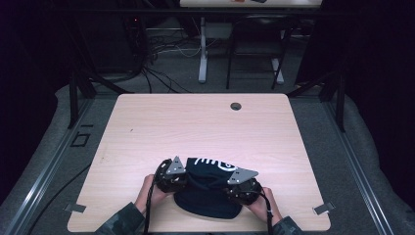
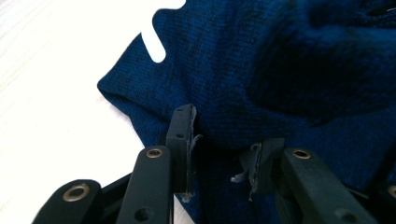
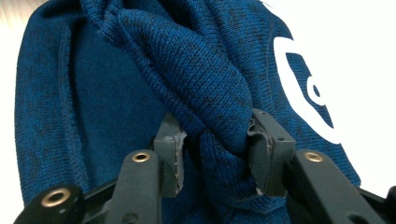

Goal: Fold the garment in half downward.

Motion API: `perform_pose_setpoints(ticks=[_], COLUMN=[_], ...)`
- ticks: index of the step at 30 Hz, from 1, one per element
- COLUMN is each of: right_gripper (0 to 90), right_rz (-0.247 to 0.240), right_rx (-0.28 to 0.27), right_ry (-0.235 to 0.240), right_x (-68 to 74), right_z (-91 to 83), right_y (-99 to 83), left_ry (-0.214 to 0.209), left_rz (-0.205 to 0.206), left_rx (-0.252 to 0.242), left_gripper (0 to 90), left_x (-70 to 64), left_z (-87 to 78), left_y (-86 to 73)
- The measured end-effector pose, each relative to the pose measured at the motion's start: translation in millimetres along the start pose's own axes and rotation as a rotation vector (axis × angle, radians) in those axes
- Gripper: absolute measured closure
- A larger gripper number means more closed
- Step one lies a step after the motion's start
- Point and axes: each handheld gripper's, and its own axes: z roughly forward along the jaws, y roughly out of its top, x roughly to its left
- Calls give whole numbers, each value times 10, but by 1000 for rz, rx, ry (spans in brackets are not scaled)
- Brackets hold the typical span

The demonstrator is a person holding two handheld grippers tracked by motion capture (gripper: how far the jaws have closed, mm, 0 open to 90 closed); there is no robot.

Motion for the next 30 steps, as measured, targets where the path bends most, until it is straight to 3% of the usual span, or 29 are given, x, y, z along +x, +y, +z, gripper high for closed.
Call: perform_pose_setpoints(ticks=[5,11,16,20,25,30], right_gripper=[565,509,467,471,470,478], right_rz=[12,12,49,79,120,147], right_rx=[6,10,-11,-33,-114,-161], right_ry=[14,18,52,70,102,71], right_x=[5,25,38,23,-16,-92], right_z=[-20,-85,-191,-282,-458,-562], right_y=[-8,2,-8,-16,-9,16], left_ry=[-9,-18,-22,-9,4,35], left_rz=[-15,-38,-50,-68,-87,-106], left_rx=[11,26,14,-42,-106,-169], left_gripper=[640,540,479,461,459,451], left_x=[10,17,30,49,99,149], left_z=[-8,-52,-172,-326,-523,-657], left_y=[-22,-39,-30,-28,-12,32])
